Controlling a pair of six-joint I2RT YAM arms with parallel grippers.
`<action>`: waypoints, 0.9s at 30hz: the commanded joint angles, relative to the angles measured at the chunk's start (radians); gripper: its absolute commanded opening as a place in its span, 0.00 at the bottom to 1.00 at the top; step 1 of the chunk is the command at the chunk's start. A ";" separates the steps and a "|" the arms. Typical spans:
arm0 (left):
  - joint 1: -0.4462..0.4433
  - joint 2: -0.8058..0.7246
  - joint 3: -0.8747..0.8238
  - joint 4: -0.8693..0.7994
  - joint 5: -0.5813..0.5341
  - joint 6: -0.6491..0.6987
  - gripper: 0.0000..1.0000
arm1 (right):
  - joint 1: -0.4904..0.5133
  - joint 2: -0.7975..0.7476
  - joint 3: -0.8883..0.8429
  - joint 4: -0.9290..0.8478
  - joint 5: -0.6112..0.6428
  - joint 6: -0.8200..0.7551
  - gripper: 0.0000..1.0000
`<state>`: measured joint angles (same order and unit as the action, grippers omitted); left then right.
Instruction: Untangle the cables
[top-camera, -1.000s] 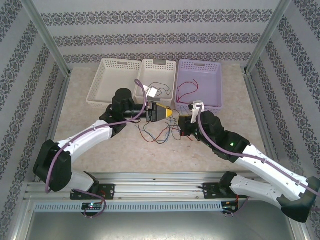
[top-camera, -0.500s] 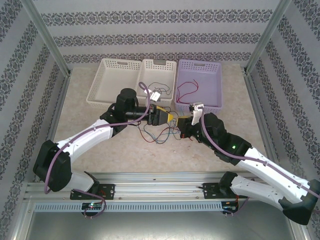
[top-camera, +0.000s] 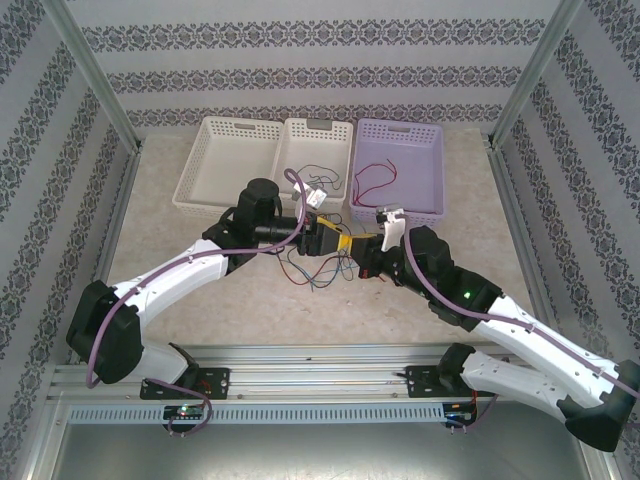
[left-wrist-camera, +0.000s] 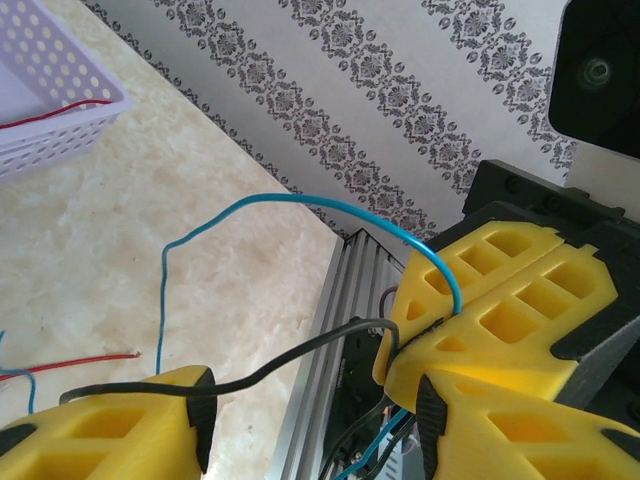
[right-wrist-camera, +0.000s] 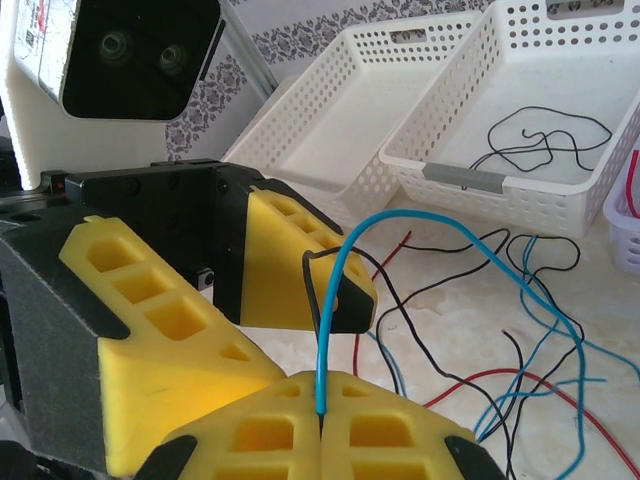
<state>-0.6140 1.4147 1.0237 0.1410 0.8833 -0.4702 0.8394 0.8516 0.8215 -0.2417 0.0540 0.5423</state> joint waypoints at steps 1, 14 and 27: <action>-0.015 -0.032 0.010 -0.006 -0.036 0.044 0.59 | -0.002 -0.006 -0.018 0.029 -0.034 0.010 0.00; -0.011 -0.081 -0.063 0.163 -0.041 -0.041 0.78 | -0.002 -0.024 -0.062 0.066 -0.045 0.036 0.00; 0.006 -0.072 -0.044 0.081 -0.147 -0.034 0.78 | 0.005 -0.075 -0.126 0.172 -0.115 0.020 0.00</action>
<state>-0.6140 1.3571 0.9707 0.2337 0.7879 -0.5053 0.8402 0.7940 0.7136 -0.1310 -0.0257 0.5701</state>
